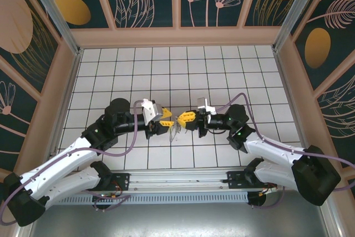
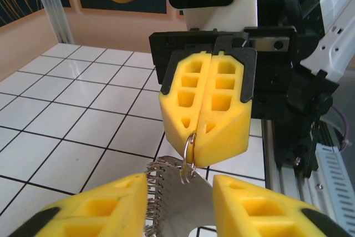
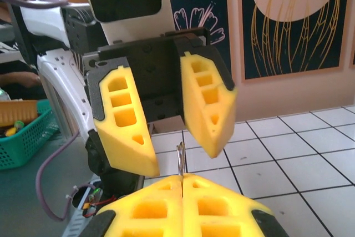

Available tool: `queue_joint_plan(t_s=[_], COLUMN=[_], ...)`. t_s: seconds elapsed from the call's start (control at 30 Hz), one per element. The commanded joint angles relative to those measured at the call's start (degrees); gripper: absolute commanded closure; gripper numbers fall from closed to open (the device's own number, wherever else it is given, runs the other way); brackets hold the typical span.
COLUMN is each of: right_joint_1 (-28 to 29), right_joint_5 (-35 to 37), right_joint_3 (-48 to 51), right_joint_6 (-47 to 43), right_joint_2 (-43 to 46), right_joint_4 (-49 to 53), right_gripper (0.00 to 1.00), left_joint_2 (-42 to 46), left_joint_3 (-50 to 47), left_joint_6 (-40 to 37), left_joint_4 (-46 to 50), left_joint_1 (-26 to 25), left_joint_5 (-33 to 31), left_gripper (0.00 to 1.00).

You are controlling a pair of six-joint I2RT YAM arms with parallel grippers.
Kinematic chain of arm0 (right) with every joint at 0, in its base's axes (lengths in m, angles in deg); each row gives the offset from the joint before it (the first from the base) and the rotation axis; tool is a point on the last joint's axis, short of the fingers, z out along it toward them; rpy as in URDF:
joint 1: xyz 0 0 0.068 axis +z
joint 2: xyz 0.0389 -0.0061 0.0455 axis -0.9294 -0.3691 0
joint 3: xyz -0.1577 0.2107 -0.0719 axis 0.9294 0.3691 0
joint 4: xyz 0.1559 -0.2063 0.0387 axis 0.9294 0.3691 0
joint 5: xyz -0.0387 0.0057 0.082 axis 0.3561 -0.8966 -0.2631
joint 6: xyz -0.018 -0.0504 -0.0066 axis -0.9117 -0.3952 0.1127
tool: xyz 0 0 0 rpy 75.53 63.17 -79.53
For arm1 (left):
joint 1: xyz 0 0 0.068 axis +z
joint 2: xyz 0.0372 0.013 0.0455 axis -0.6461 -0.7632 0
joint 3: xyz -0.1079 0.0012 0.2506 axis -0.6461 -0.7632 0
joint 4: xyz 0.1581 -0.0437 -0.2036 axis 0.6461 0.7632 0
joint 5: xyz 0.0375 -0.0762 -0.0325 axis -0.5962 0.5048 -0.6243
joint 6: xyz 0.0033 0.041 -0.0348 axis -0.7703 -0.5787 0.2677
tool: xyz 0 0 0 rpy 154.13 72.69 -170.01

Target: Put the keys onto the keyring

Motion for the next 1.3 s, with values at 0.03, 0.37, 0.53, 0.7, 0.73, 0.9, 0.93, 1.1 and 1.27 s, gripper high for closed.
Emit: queue_joint_plan(t_s=[0.03,0.37,0.53,0.7,0.73,0.9,0.93,1.1,1.27], right_joint_1=[-0.45,-0.61,-0.98,-1.15,-1.15,-1.39,-1.48,-1.98,-2.21], right_joint_5=[-1.56,-1.91,-2.69,-3.14,-3.44,-3.73,-3.8,-3.85,-4.19], right_joint_3=[0.39,0.86,1.03,1.56,1.56,1.73,1.74,1.97,2.09], right_joint_6=[3.48,4.51,4.53,5.23,5.4,5.59,5.59,6.07,7.36], right_joint_2=[-0.64,-1.92,-2.0,-2.5,-2.75,-3.64,-3.68,-3.52,-3.93], right_joint_4=[-8.41,-10.51,-11.14,-12.98,-13.28,-13.92,-13.94,-14.57,-16.75], right_gripper=[1.0,1.0,1.0,1.0,1.0,1.0,1.0,1.0,1.0], left_joint_2=[0.3,-0.54,-1.48,-2.55,-2.69,-2.65,-2.65,-2.56,-2.21], left_joint_3=[-0.87,-0.64,-0.6,-0.86,-0.86,-0.94,-0.95,-1.35,-1.44], left_joint_6=[0.73,1.02,1.19,1.41,1.4,1.52,1.64,1.58,1.46], left_joint_4=[-4.09,-6.16,-7.37,-8.36,-8.47,-8.82,-8.82,-8.9,-8.91], left_joint_1=[-0.35,-0.35,-0.29,-0.31,-0.33,-0.35,-0.34,-0.35,-0.35], left_joint_5=[0.95,3.91,4.92,5.85,5.84,6.09,6.08,6.04,5.56], left_gripper=[0.62,0.65,0.71,0.82,0.82,0.84,0.85,1.0,1.0])
